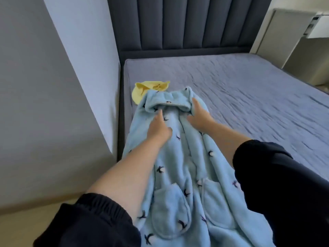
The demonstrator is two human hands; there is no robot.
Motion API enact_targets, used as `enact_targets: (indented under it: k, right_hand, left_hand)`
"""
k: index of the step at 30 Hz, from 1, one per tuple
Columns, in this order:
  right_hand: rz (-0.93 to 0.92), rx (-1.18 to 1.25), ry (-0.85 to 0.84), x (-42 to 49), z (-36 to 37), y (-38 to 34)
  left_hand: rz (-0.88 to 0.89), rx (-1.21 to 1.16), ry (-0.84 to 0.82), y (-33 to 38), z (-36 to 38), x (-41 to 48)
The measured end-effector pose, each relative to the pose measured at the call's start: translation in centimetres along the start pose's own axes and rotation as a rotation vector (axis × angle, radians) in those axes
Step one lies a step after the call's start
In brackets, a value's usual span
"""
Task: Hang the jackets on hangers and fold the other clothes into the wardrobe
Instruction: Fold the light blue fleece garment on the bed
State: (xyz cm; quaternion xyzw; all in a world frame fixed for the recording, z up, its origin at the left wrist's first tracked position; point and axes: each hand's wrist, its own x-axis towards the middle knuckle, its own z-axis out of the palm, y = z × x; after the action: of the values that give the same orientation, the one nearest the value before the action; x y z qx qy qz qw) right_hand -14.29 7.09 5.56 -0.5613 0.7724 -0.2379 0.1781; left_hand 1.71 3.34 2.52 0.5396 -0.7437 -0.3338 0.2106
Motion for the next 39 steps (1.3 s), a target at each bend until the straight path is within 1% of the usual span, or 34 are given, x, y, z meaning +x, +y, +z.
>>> enact_targets:
  k: [3, 5, 6, 8, 9, 10, 11, 13, 15, 17, 18, 20, 21, 23, 24, 25, 26, 27, 28, 29, 30, 31, 32, 33, 34, 35, 36, 37, 38, 39]
  right_hand:
    - [0.178, -0.085, -0.237, -5.2, 6.8, 5.8]
    - [0.280, -0.024, -0.314, -9.7, 10.5, 9.5]
    - [0.308, 0.036, -0.318, -11.9, 11.7, 10.9]
    - [0.317, 0.163, -0.244, -15.7, 12.8, 12.7]
    - [0.311, 0.187, -0.183, -17.1, 12.7, 13.1]
    - [0.294, 0.162, -0.130, -17.8, 12.3, 13.5]
    - [0.270, 0.086, -0.102, -18.2, 11.8, 14.2]
    - [0.256, -0.125, -0.131, -18.0, 10.2, 16.0]
    - [0.293, -0.329, -0.135, -17.5, 8.0, 17.9]
    - [0.387, -0.430, -0.039, -17.6, 6.2, 18.9]
    - [0.405, -0.453, 0.014, -17.9, 6.0, 18.8]
    - [0.319, -0.380, 0.067, -19.0, 6.9, 17.1]
    - [0.236, -0.270, 0.055, -19.9, 7.8, 16.1]
    - [0.083, -0.020, -0.050, -22.4, 9.3, 14.0]
    - [-0.001, 0.028, -0.155, -24.0, 9.9, 13.3]
    - [-0.074, -0.034, -0.295, -25.4, 10.2, 12.9]
    - [-0.132, -0.185, -0.434, -26.6, 10.3, 13.0]
    - [-0.189, -0.373, -0.527, -27.5, 10.3, 13.6]
    - [-0.235, -0.536, -0.547, -27.9, 10.2, 14.2]
    - [-0.257, -0.634, -0.510, -28.2, 10.0, 14.7]
    - [-0.252, -0.637, -0.426, -28.1, 9.7, 14.9]
    - [-0.228, -0.562, -0.309, -28.0, 9.4, 14.8]
    - [-0.186, -0.438, -0.179, -27.8, 9.2, 14.5]
    - [-0.103, -0.266, -0.053, -27.5, 8.6, 13.7]
    - [-0.014, -0.057, 0.049, -27.0, 7.8, 13.0]
    - [0.057, 0.149, 0.110, -26.5, 6.8, 12.3]
    - [0.087, 0.257, 0.091, -26.4, 5.8, 11.6]
    - [0.083, 0.175, -0.028, -26.3, 4.9, 11.2]
    - [0.030, -0.104, -0.230, -26.3, 4.5, 11.0]
    - [-0.011, -0.411, -0.455, -26.5, 4.3, 10.8]
  left_hand:
    - [-0.086, 0.303, -0.241, -4.9, 7.0, -6.3]
    - [-0.108, 0.417, -0.354, -7.3, 10.4, -10.8]
    - [-0.097, 0.471, -0.379, -8.2, 11.6, -12.6]
    - [-0.027, 0.573, -0.354, -9.3, 12.9, -15.4]
    - [0.016, 0.602, -0.315, -9.6, 13.1, -16.4]
    - [0.051, 0.606, -0.273, -9.9, 13.3, -17.4]
    - [0.078, 0.594, -0.236, -10.4, 13.2, -18.4]
    - [0.136, 0.546, -0.170, -11.8, 13.0, -20.1]
    - [0.186, 0.513, -0.154, -12.9, 12.5, -21.8]
    - [0.204, 0.505, -0.168, -13.2, 11.8, -22.5]
    - [0.205, 0.495, -0.171, -13.0, 11.4, -22.6]
    - [0.255, 0.511, -0.235, -12.0, 11.0, -22.9]
    - [0.306, 0.532, -0.307, -11.3, 10.9, -23.3]
    - [0.367, 0.618, -0.486, -10.2, 11.0, -24.2]
    - [0.375, 0.673, -0.554, -9.9, 11.1, -24.6]
    - [0.377, 0.726, -0.593, -9.8, 11.0, -24.9]
    - [0.370, 0.782, -0.610, -9.9, 10.8, -25.2]
    - [0.354, 0.830, -0.622, -9.8, 10.3, -25.4]
    - [0.322, 0.843, -0.628, -9.7, 9.7, -25.6]
    - [0.280, 0.795, -0.605, -9.5, 9.0, -25.7]
    - [0.227, 0.676, -0.528, -9.2, 8.3, -25.7]
    - [0.157, 0.503, -0.397, -9.0, 7.7, -25.6]
    - [0.056, 0.320, -0.241, -8.6, 7.1, -25.5]
    - [-0.073, 0.120, -0.115, -8.3, 6.3, -25.3]
    - [-0.190, -0.105, -0.034, -8.1, 5.2, -24.9]
    - [-0.283, -0.332, 0.007, -8.0, 4.1, -24.6]
    - [-0.342, -0.486, 0.022, -8.0, 3.1, -24.5]
    - [-0.344, -0.516, -0.002, -8.0, 2.2, -24.5]
    - [-0.292, -0.403, -0.063, -8.1, 1.6, -24.7]
    - [-0.206, -0.150, -0.168, -8.2, 1.3, -25.0]
